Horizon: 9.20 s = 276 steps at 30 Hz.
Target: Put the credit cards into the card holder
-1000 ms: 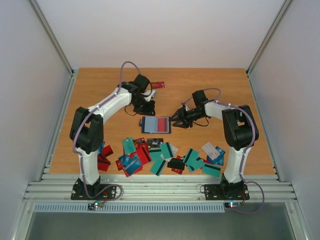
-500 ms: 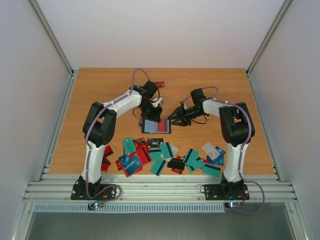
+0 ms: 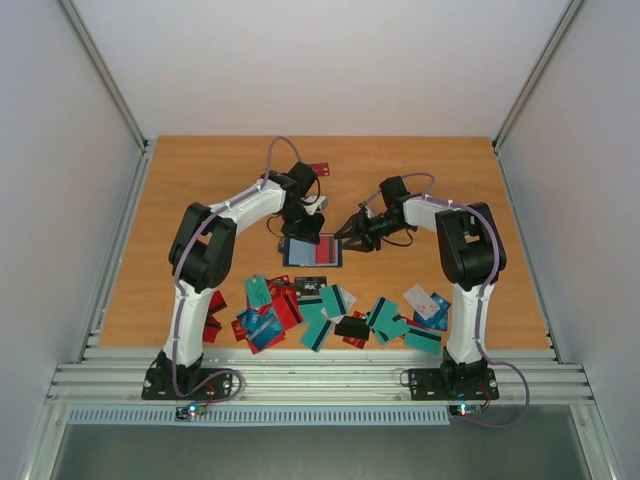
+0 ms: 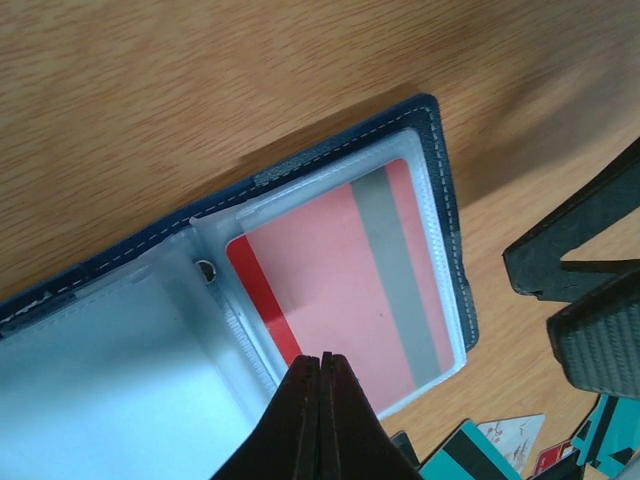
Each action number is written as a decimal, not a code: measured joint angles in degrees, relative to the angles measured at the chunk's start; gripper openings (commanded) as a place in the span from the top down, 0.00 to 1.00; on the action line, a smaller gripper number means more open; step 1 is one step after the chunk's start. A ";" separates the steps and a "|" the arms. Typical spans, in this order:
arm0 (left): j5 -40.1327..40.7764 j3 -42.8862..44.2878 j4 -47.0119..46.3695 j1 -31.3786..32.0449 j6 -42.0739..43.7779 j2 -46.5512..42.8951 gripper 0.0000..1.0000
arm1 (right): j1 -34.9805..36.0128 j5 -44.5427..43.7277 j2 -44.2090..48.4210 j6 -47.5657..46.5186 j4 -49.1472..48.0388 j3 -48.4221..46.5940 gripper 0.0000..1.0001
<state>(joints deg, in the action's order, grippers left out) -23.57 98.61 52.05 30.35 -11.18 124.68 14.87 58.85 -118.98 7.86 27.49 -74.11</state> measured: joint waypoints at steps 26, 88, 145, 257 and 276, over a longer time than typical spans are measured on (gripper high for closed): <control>0.26 -1.25 -0.87 0.07 0.72 2.82 1.00 | 1.25 0.33 -3.48 -1.60 2.60 -3.30 0.57; -0.87 -4.98 -5.01 -0.11 0.61 1.27 1.00 | 4.72 -8.09 -3.93 -12.24 15.10 -9.07 0.58; -1.66 -5.09 -5.09 -0.07 1.38 1.27 1.00 | 6.73 -14.69 -3.78 -13.31 20.11 -13.16 0.58; -0.20 -40.59 -0.50 -10.29 -5.84 -47.34 0.97 | 13.31 -17.79 12.24 -11.13 18.88 -2.51 0.53; -0.22 -38.07 -5.18 9.97 -11.15 -42.77 0.95 | 3.89 -28.61 42.91 -5.16 19.71 22.16 0.38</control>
<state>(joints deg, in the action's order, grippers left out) -23.79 60.53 46.87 40.32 -22.33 81.91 18.76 30.24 -76.07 2.70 47.20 -51.94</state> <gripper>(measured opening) 0.046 0.594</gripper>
